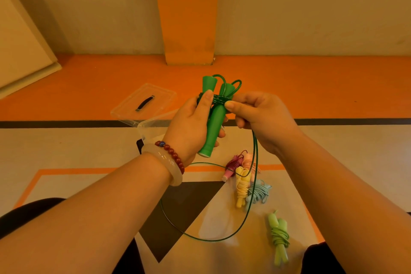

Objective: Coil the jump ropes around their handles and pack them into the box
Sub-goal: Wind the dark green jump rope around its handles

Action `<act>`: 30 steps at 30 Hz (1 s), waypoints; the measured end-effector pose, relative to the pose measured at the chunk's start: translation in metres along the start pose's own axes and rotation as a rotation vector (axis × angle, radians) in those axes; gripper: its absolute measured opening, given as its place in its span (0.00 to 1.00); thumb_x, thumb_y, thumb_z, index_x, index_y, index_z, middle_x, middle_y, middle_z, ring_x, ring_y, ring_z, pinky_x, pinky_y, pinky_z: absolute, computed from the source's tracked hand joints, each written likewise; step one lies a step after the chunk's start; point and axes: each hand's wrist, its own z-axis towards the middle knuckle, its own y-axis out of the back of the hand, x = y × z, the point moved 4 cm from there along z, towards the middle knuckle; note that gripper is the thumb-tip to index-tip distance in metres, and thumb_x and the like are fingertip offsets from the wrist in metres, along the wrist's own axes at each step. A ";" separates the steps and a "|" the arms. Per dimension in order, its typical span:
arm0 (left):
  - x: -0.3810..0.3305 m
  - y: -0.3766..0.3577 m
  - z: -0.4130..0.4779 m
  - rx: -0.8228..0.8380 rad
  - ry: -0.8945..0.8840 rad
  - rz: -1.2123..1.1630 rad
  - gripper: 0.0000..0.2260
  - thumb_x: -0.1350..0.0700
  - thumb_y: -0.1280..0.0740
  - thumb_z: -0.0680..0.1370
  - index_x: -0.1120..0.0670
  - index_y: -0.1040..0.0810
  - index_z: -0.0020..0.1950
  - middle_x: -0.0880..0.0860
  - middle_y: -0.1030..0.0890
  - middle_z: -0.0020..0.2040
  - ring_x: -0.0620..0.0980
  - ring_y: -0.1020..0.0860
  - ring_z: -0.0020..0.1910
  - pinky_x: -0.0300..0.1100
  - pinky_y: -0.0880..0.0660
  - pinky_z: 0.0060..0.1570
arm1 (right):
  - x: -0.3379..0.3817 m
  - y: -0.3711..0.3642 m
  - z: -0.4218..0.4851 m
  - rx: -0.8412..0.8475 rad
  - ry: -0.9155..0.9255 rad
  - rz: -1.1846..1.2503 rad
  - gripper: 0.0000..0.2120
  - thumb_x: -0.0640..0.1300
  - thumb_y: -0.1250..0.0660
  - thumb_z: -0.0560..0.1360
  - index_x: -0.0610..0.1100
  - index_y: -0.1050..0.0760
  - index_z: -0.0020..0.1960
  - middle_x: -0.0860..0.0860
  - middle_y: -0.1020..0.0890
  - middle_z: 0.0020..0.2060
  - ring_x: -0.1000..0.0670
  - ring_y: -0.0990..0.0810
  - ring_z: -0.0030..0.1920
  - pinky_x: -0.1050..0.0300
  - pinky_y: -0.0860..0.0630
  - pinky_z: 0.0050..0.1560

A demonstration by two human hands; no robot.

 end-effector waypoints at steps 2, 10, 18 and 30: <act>0.000 -0.001 0.000 0.032 0.029 -0.076 0.13 0.45 0.46 0.82 0.51 0.27 0.50 0.49 0.19 0.34 0.45 0.24 0.25 0.37 0.28 0.23 | 0.001 0.003 0.000 0.059 0.016 0.029 0.05 0.36 0.34 0.76 0.44 0.21 0.46 0.53 0.21 0.26 0.58 0.27 0.26 0.62 0.32 0.32; 0.005 -0.006 0.000 0.239 0.191 -0.269 0.23 0.37 0.49 0.79 0.54 0.26 0.52 0.49 0.22 0.32 0.44 0.28 0.24 0.35 0.32 0.21 | -0.006 0.001 -0.001 0.102 0.039 0.220 0.05 0.41 0.29 0.70 0.42 0.24 0.44 0.53 0.21 0.29 0.56 0.28 0.26 0.65 0.34 0.27; 0.008 -0.009 -0.004 0.422 0.371 -0.349 0.25 0.35 0.51 0.79 0.53 0.27 0.52 0.52 0.29 0.32 0.44 0.33 0.21 0.32 0.36 0.20 | -0.011 -0.007 -0.003 0.220 0.031 0.250 0.13 0.49 0.33 0.75 0.45 0.25 0.56 0.49 0.23 0.39 0.56 0.34 0.24 0.64 0.38 0.27; -0.005 0.018 0.010 -0.100 -0.065 0.457 0.27 0.39 0.48 0.81 0.61 0.25 0.45 0.65 0.20 0.42 0.62 0.20 0.41 0.56 0.22 0.44 | -0.008 -0.015 -0.006 0.073 0.025 0.268 0.17 0.47 0.33 0.68 0.46 0.21 0.56 0.52 0.18 0.38 0.58 0.38 0.24 0.66 0.40 0.24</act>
